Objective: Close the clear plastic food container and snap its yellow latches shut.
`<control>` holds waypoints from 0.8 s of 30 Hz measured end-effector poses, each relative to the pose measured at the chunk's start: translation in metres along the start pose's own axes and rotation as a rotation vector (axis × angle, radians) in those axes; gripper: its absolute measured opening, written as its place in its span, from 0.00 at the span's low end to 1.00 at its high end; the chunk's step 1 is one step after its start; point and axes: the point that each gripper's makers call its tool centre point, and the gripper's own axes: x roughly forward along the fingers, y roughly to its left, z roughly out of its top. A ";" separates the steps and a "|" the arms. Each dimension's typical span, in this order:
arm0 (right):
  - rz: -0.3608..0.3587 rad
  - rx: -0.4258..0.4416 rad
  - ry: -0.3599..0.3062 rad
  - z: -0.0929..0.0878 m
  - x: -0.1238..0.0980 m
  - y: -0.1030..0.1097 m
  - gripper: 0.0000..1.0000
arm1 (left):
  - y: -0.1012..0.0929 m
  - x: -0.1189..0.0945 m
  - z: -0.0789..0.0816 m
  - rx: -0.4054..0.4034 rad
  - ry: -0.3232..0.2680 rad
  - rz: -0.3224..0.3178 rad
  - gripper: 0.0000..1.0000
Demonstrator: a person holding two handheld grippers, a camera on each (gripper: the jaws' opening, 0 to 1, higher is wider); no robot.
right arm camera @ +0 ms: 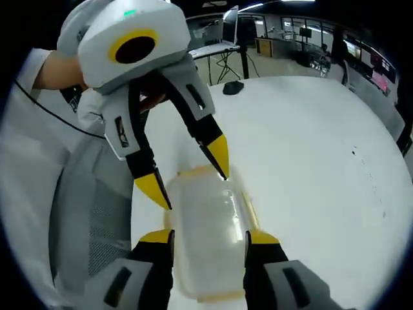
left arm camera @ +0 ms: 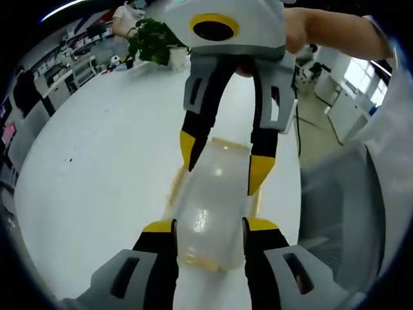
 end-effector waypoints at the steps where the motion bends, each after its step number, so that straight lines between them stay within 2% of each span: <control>1: 0.000 -0.004 0.004 -0.001 0.001 0.000 0.41 | -0.002 0.001 0.001 0.005 -0.002 -0.005 0.37; 16: 0.006 -0.005 -0.006 0.001 -0.001 -0.006 0.39 | -0.007 0.016 0.005 0.049 0.016 -0.021 0.38; 24: 0.005 -0.024 0.011 0.001 -0.001 -0.010 0.39 | -0.010 0.018 0.002 0.034 0.007 -0.019 0.40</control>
